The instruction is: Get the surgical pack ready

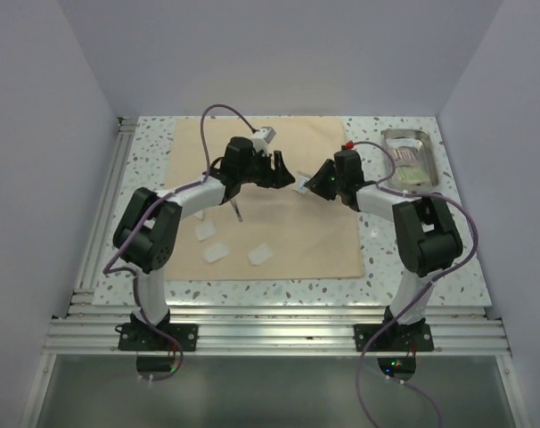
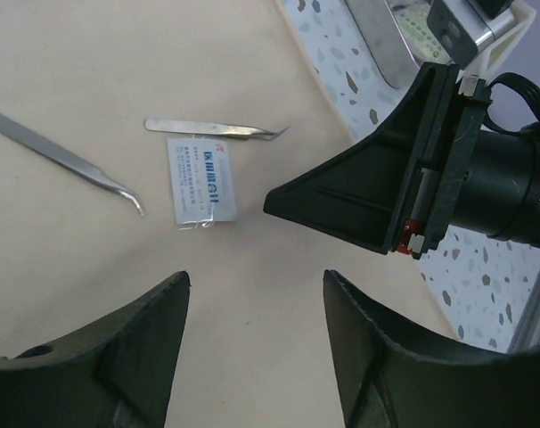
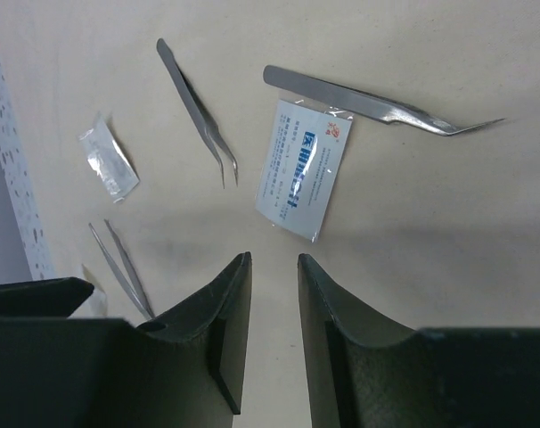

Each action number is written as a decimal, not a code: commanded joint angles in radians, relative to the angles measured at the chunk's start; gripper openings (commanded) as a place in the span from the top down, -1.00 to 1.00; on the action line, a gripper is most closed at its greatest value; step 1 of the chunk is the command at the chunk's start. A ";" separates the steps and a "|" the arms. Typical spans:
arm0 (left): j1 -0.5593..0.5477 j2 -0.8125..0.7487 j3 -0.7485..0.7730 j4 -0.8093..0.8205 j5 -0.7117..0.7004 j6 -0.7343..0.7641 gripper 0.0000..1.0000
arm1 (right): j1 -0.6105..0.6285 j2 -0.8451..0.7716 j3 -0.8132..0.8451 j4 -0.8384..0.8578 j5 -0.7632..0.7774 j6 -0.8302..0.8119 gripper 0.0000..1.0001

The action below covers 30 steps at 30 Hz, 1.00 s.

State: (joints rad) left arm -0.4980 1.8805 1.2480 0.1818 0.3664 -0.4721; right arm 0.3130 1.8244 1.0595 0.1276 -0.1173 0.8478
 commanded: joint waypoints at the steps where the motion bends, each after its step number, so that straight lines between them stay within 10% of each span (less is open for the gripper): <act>1: -0.004 0.103 0.125 0.008 0.169 -0.085 -0.26 | -0.006 0.044 0.043 -0.019 -0.004 -0.004 0.37; 20: -0.007 0.411 0.450 -0.140 0.059 -0.111 0.50 | -0.014 0.153 0.054 0.055 0.056 0.092 0.15; 30: 0.004 0.509 0.573 -0.223 0.019 -0.106 0.58 | -0.022 0.180 0.049 0.081 0.056 0.128 0.17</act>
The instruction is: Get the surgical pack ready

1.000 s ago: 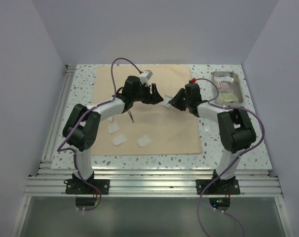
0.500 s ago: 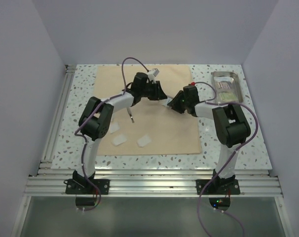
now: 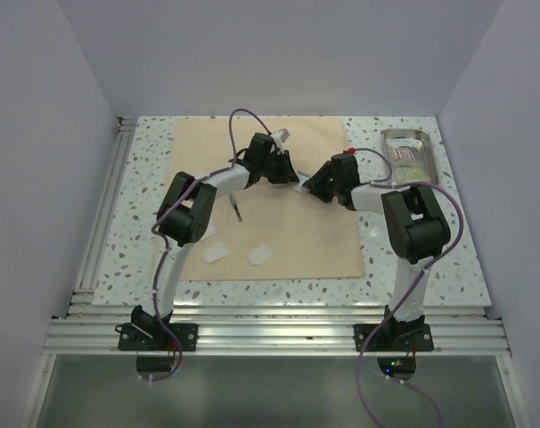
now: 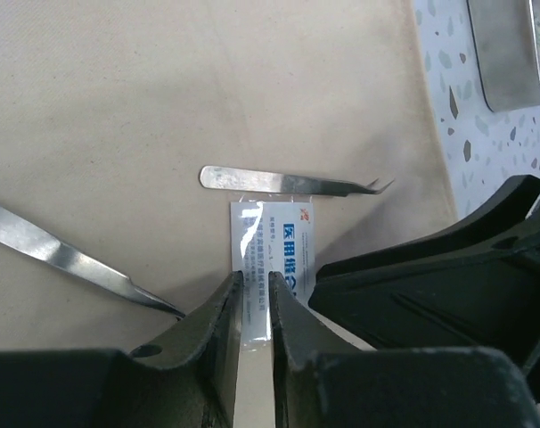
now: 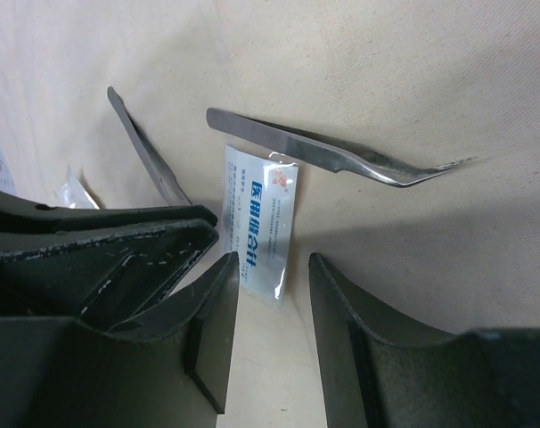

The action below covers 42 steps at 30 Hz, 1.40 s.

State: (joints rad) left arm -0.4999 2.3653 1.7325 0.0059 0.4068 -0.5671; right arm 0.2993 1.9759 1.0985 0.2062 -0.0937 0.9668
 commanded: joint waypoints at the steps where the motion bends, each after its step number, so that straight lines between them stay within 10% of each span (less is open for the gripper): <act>1: 0.006 0.047 0.107 -0.081 -0.029 -0.001 0.59 | -0.008 0.034 0.020 -0.002 0.032 0.007 0.17; 16: 0.001 0.075 0.062 -0.061 -0.026 -0.014 0.73 | -0.009 0.087 0.031 0.053 0.002 0.053 0.19; 26: 0.004 0.063 0.059 -0.053 -0.023 -0.013 0.80 | -0.014 0.055 0.023 0.059 0.003 0.061 0.99; 42: 0.017 -0.414 -0.181 -0.023 -0.227 0.076 0.61 | -0.236 -0.265 -0.031 0.009 -0.021 0.021 1.00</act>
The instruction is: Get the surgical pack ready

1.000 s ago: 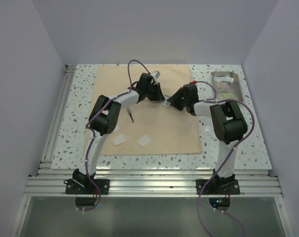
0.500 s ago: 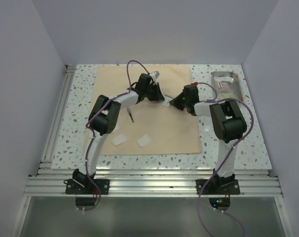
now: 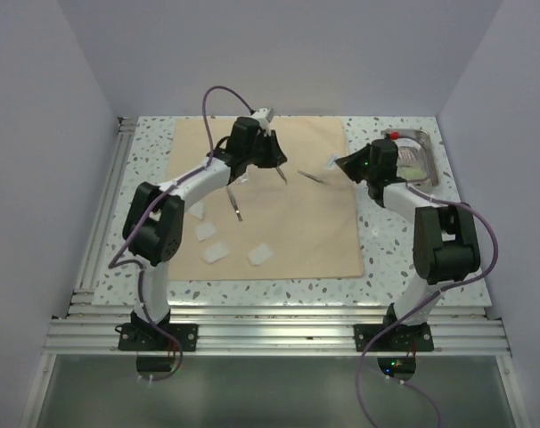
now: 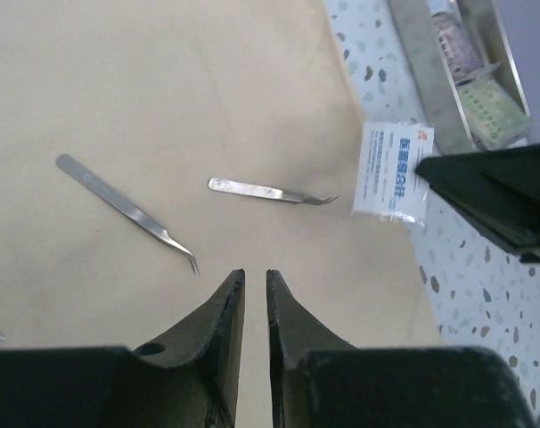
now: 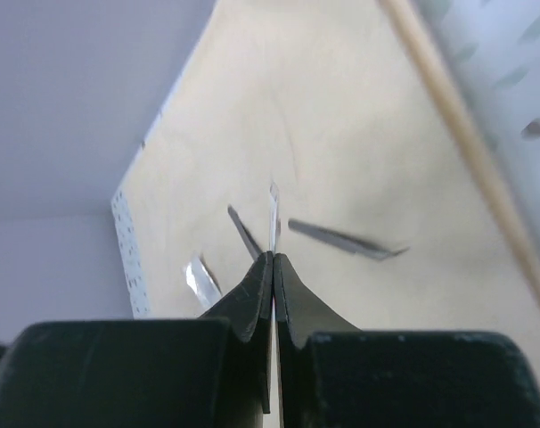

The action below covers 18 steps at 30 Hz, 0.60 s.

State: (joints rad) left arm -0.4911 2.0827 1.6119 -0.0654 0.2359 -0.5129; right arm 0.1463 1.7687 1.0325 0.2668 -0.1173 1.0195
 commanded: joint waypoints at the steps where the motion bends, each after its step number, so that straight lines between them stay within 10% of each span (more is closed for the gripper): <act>1: 0.008 -0.151 -0.085 0.062 -0.061 0.021 0.58 | -0.111 -0.064 0.046 -0.078 -0.005 -0.036 1.00; 18: 0.032 -0.314 -0.471 0.237 -0.365 0.102 0.43 | -0.415 0.015 0.205 -0.070 0.134 -0.032 1.00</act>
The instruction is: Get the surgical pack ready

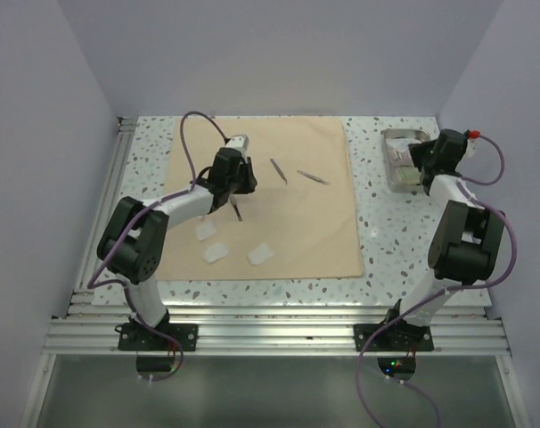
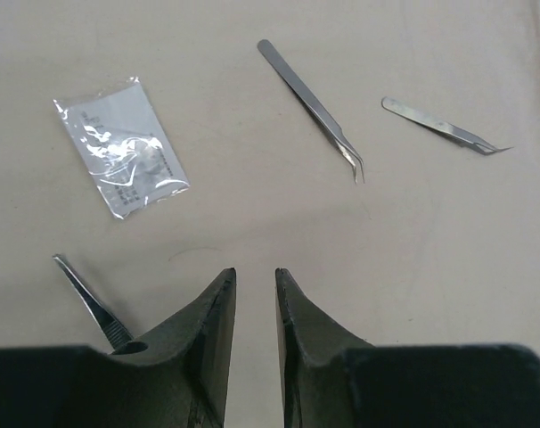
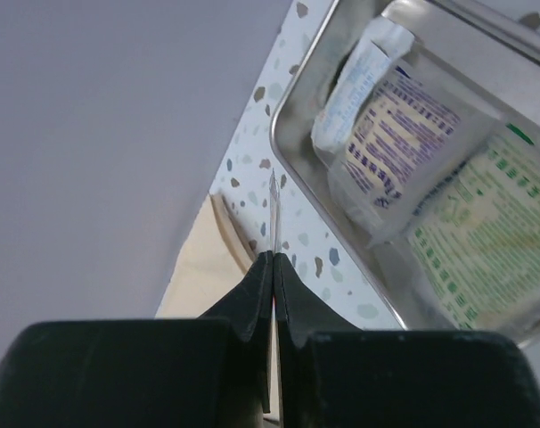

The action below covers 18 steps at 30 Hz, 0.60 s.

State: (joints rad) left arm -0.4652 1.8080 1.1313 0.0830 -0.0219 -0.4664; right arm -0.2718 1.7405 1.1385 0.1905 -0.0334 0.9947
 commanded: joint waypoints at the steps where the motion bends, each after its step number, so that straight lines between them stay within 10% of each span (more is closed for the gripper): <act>1: 0.008 -0.033 0.016 0.087 -0.115 0.063 0.43 | 0.003 0.074 0.131 -0.006 0.062 -0.001 1.00; 6: 0.023 0.001 0.047 0.078 -0.128 0.072 0.34 | 0.002 0.132 0.179 -0.019 0.113 0.019 0.96; 12: 0.072 0.054 0.104 0.075 -0.090 0.068 0.01 | 0.003 0.142 0.184 -0.039 0.139 0.002 0.14; 18: 0.129 0.134 0.188 0.023 -0.081 0.061 -0.33 | 0.009 0.051 0.069 0.003 0.083 0.015 0.11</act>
State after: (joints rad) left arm -0.3706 1.9022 1.2564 0.1062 -0.1078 -0.4152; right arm -0.2684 1.8763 1.2564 0.1577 0.0601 1.0046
